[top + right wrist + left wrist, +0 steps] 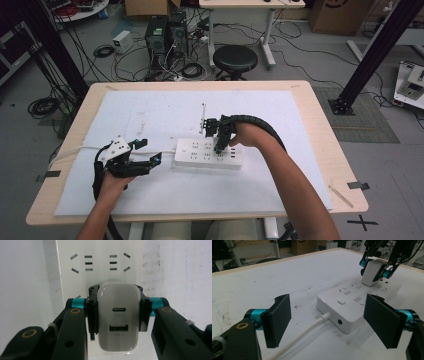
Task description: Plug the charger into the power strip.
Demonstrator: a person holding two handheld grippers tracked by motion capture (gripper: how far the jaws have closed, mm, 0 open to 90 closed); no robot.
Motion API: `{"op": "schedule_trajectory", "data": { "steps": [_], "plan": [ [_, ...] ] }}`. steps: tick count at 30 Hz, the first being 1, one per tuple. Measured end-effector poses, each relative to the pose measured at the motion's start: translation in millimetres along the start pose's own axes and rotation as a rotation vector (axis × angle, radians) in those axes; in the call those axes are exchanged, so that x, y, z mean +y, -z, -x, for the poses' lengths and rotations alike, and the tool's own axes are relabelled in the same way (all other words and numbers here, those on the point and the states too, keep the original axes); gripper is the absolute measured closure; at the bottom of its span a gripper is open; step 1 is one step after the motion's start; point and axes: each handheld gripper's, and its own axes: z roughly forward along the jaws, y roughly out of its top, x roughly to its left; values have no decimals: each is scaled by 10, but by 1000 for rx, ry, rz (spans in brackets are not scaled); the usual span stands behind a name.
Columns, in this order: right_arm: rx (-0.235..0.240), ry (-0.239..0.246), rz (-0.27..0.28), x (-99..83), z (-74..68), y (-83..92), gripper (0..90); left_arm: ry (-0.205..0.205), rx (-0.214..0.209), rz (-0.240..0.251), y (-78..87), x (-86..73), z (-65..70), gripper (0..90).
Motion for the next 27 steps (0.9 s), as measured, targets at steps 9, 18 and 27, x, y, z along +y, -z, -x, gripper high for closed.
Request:
{"op": "schedule_trajectory", "data": {
  "steps": [9,18,27],
  "plan": [
    [-10,4,5,2,-8,-10,636,-3,-4,-1,-11,4,4,222],
    [-15,-13,-4,5,-26,-32,637,3,-4,2,-31,5,7,222],
    [-24,-43,64,-89,-35,-50,635,5,-1,-1,-38,-1,20,222]
  ]
}}
